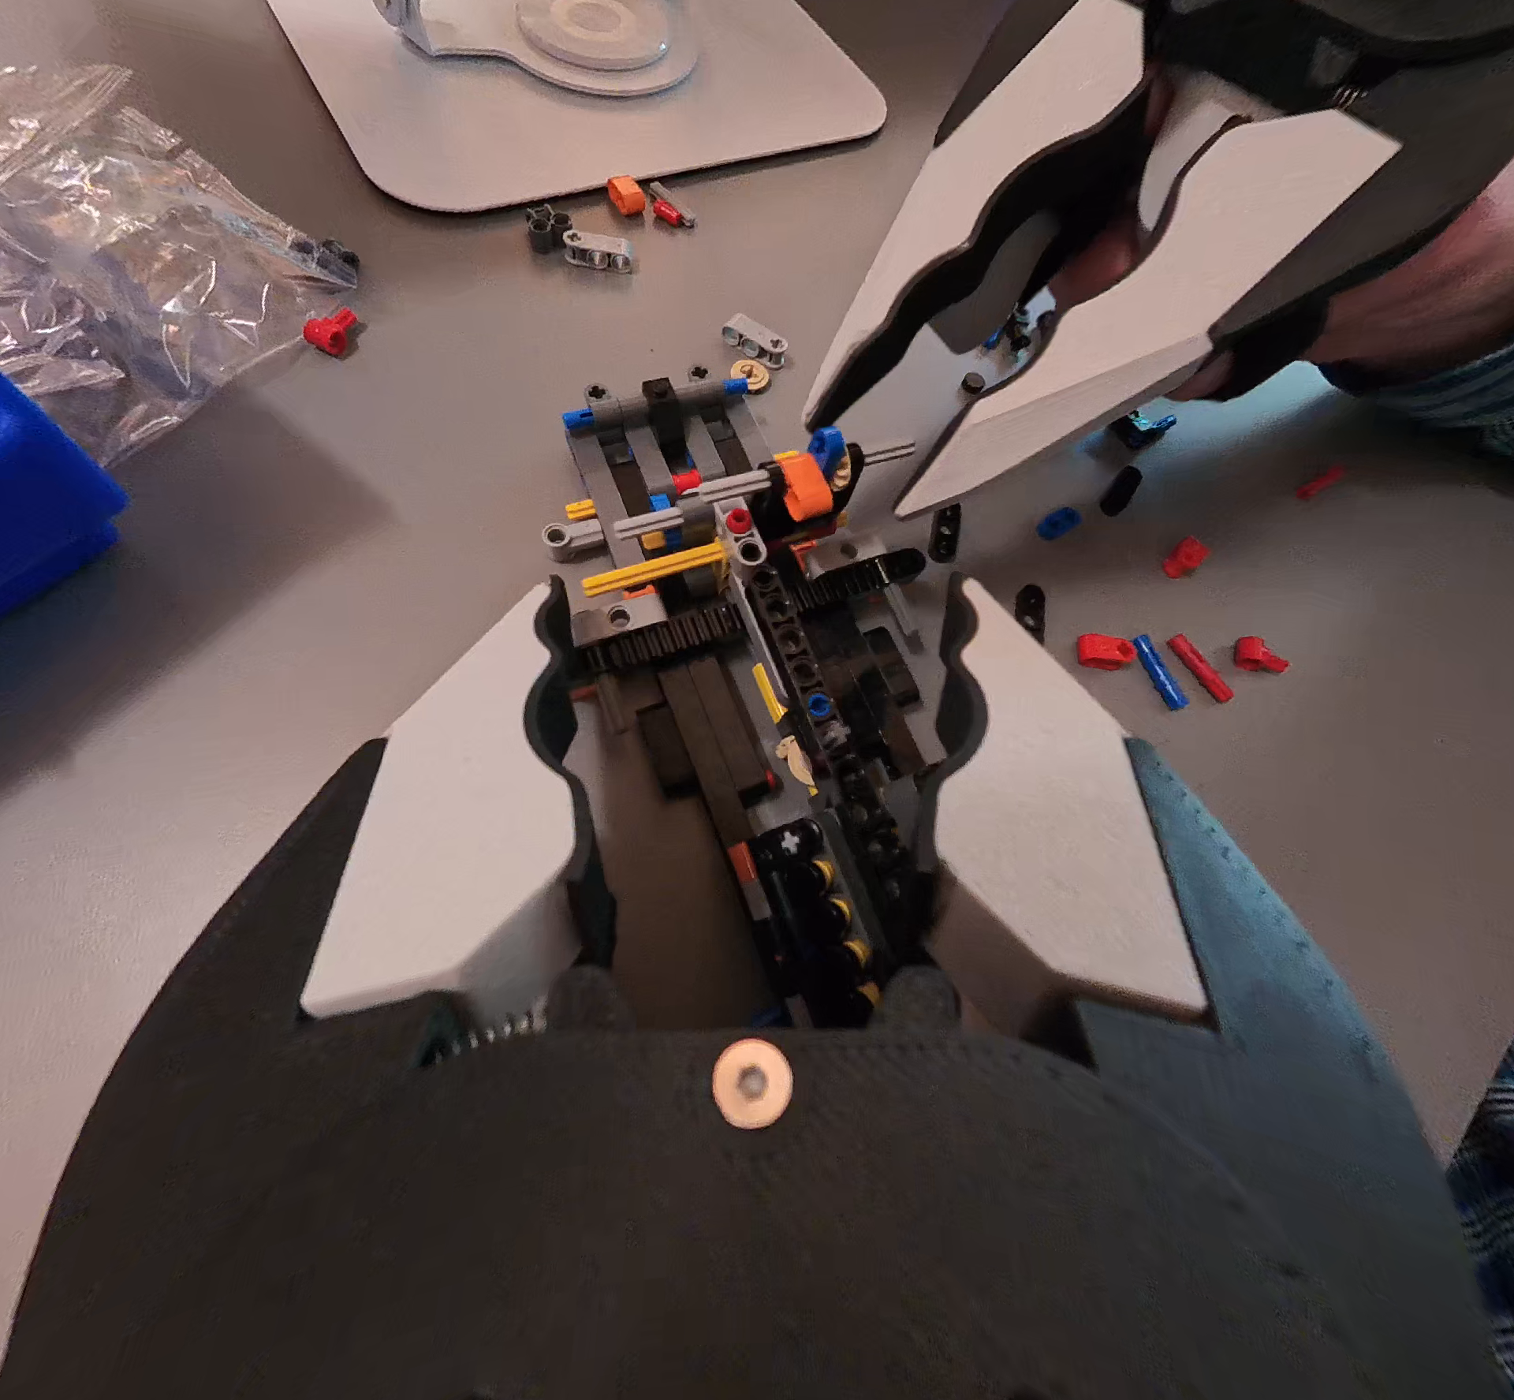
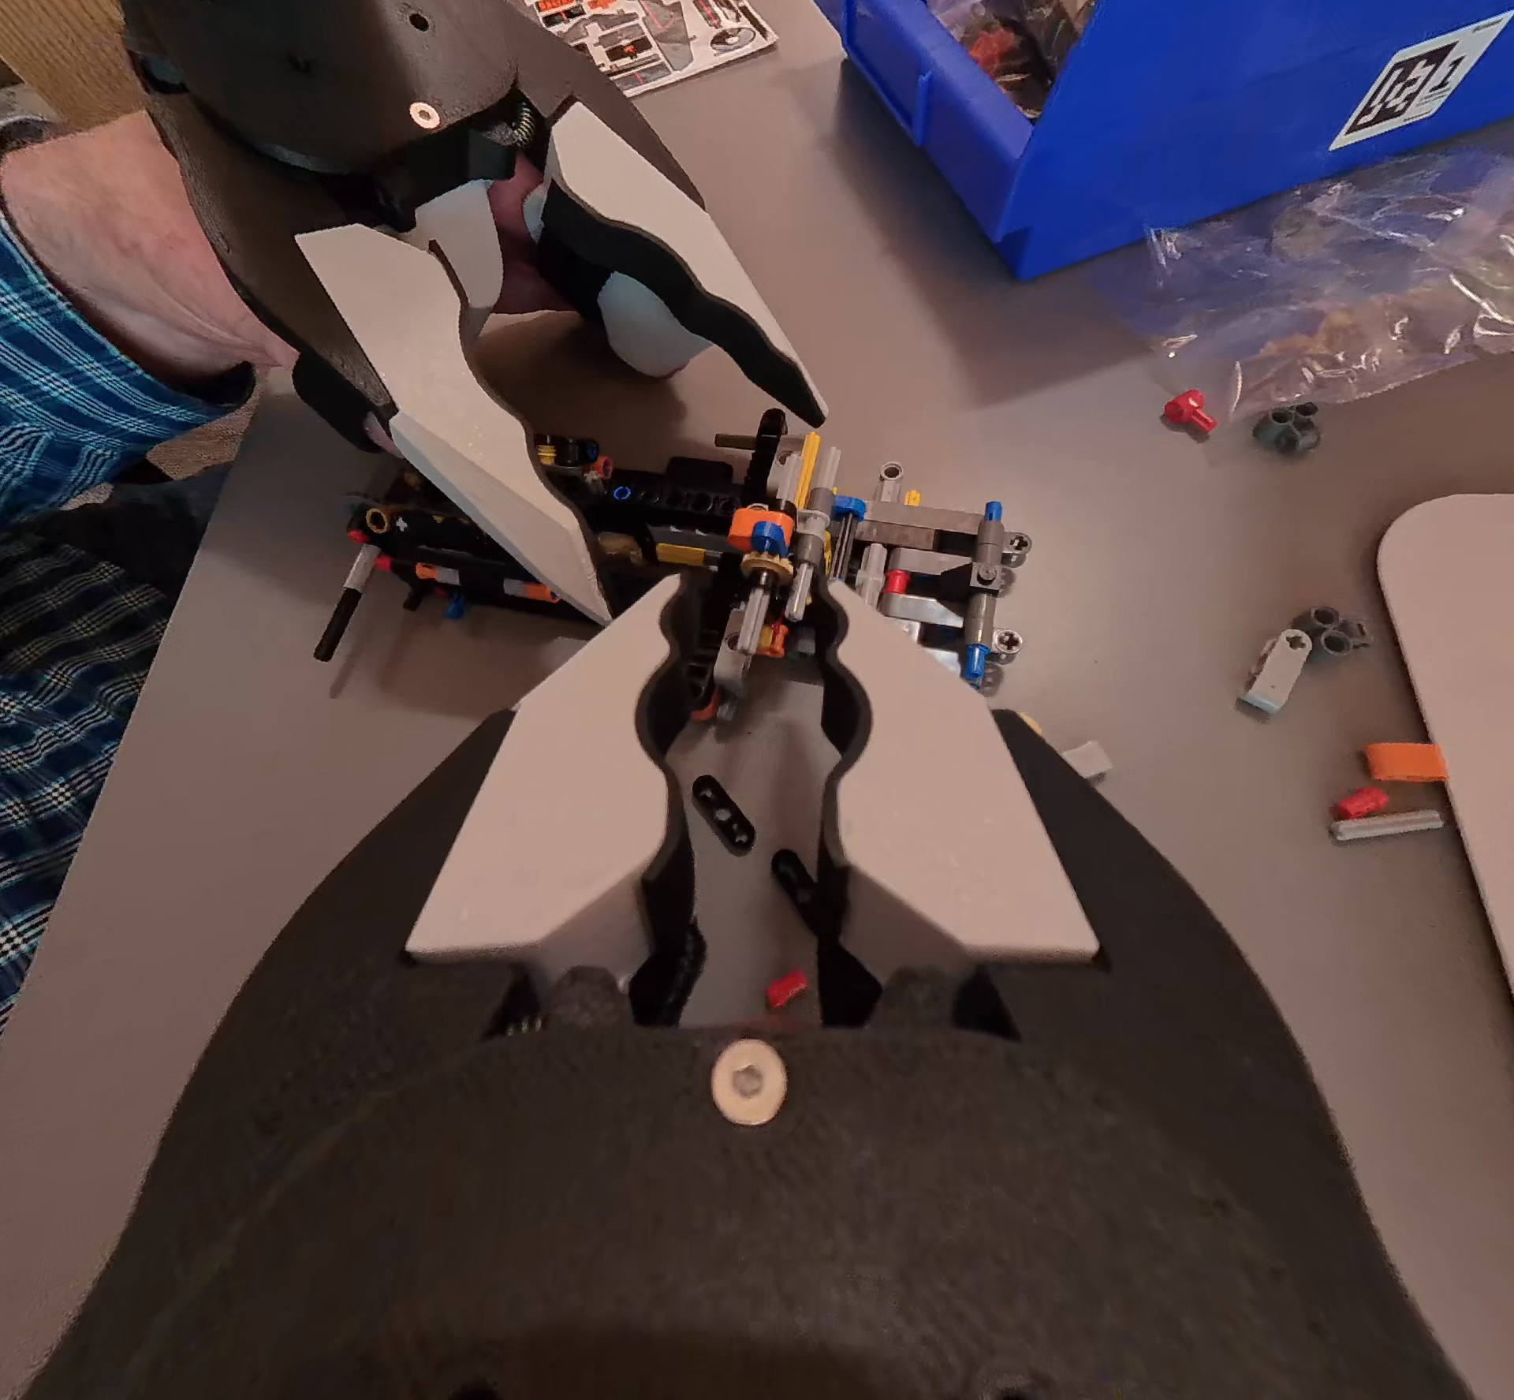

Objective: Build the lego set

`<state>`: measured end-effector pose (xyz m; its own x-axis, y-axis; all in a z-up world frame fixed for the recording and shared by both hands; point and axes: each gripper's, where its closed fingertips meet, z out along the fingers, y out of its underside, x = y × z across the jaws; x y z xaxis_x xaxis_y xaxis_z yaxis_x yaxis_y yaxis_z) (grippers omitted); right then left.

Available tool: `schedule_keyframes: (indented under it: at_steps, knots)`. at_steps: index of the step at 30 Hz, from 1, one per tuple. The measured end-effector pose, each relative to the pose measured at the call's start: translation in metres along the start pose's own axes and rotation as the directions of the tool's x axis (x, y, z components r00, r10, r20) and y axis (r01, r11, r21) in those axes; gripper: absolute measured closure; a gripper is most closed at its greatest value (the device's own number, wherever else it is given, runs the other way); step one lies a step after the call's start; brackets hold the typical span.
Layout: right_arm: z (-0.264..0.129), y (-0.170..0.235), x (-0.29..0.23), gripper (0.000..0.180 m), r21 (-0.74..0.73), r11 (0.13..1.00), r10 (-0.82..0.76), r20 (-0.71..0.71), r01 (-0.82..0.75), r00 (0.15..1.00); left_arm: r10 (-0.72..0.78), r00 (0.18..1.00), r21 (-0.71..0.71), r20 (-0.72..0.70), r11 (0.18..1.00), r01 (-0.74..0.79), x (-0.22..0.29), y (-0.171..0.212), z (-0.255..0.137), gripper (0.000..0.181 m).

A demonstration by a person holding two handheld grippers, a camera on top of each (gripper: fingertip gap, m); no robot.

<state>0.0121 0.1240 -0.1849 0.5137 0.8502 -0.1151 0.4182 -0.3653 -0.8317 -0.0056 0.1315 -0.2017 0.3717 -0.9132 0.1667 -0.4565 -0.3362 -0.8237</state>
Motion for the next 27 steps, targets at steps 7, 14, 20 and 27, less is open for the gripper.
schedule_keyframes:
  at_steps: [7,14,20,27]
  knots:
    - [-0.008,-0.004,-0.001,0.146,0.005,0.999,-0.041,-0.013,0.041,0.999,-0.006,1.000,0.016,-0.019,1.000,0.006,0.003,-0.002,-0.001,0.082]
    - [-0.027,-0.011,0.001,0.141,0.054,0.997,-0.049,-0.045,0.052,0.998,-0.021,0.998,0.032,-0.052,0.999,0.022,0.007,-0.005,-0.002,0.074]
    - [-0.056,-0.006,0.007,0.137,0.078,0.995,-0.054,-0.091,0.061,0.994,-0.055,0.996,0.074,-0.069,0.996,0.060,0.005,-0.008,-0.007,0.073]
    - [-0.092,0.017,0.022,0.137,0.095,0.993,-0.058,-0.167,0.074,0.984,-0.083,0.991,0.115,-0.102,0.989,0.094,0.004,-0.012,-0.013,0.072]
